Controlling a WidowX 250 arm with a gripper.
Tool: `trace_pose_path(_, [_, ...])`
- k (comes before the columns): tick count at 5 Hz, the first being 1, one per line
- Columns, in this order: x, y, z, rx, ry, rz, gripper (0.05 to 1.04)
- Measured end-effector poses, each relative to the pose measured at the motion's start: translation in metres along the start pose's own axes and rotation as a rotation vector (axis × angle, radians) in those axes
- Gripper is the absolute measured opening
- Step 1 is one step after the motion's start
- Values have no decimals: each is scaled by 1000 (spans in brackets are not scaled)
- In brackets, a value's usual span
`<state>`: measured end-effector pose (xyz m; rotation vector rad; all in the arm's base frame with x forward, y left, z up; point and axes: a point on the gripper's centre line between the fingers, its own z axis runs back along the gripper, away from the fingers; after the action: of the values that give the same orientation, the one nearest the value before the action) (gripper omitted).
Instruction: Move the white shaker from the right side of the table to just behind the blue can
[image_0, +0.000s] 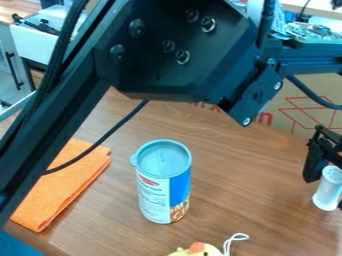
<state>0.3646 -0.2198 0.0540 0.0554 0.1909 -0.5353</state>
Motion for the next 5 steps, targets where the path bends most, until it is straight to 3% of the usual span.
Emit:
trace_pose_path(1, [2,1,0,4,-17,17,672])
trace_pose_path(2, [-2,1,-3,3,-55,58,593])
trace_pose_path(3, [-17,3,-1,11,-67,113,593])
trace_pose_path(4, [-49,4,44,7,-152,154,593])
trace_pose_path(5, [-76,29,86,-4,-230,241,594])
